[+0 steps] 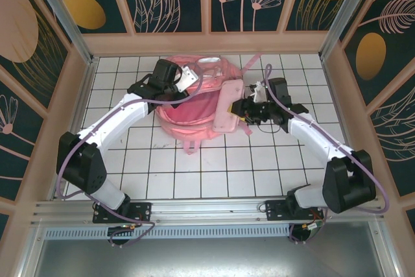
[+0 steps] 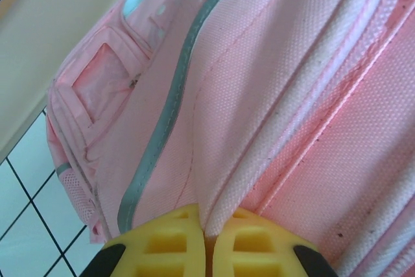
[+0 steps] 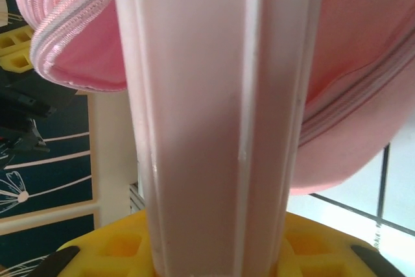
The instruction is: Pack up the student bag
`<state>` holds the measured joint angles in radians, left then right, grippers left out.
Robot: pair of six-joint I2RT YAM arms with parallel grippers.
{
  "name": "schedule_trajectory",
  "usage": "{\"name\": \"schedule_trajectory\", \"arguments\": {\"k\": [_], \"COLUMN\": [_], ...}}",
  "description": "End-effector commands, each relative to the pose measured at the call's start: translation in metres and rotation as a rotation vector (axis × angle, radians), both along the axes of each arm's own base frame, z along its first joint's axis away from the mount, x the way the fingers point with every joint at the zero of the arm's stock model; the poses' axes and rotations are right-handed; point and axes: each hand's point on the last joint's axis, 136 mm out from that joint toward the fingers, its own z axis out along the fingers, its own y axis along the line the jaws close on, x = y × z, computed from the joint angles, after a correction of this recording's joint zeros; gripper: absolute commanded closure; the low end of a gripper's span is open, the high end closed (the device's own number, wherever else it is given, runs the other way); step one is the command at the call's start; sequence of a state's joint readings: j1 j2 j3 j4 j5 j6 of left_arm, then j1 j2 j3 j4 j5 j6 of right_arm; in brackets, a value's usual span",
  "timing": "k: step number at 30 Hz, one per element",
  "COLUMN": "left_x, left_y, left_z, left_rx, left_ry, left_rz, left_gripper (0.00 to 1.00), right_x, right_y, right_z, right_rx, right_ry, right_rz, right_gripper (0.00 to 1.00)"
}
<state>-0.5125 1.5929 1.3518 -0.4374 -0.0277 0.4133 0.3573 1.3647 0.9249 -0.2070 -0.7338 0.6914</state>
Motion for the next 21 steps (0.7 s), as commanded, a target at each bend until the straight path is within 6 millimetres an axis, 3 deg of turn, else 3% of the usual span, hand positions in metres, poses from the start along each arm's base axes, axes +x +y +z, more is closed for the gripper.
{"name": "schedule_trajectory", "arguments": {"k": [1, 6, 10, 14, 21], "left_x": [0.025, 0.023, 0.016, 0.008, -0.001], "left_y": [-0.03, -0.041, -0.053, -0.053, -0.039], "left_z": [0.1, 0.119, 0.124, 0.128, 0.153], "left_rx": [-0.299, -0.391, -0.424, -0.434, -0.489], "left_ry": [-0.244, -0.27, -0.254, -0.259, -0.295], "left_rz": [0.012, -0.01, -0.07, -0.085, -0.028], "left_gripper": [1.0, 1.0, 1.0, 1.0, 1.0], "right_x": [0.002, 0.009, 0.017, 0.042, 0.087], "right_y": [0.031, 0.056, 0.071, 0.089, 0.12], "right_z": [0.01, 0.001, -0.005, 0.0, -0.011], "right_rx": [0.107, 0.132, 0.151, 0.14, 0.109], "right_ry": [0.047, 0.149, 0.191, 0.13, 0.076], "right_rz": [0.052, 0.047, 0.016, -0.011, -0.059], "right_gripper": [0.73, 0.73, 0.73, 0.73, 0.73]}}
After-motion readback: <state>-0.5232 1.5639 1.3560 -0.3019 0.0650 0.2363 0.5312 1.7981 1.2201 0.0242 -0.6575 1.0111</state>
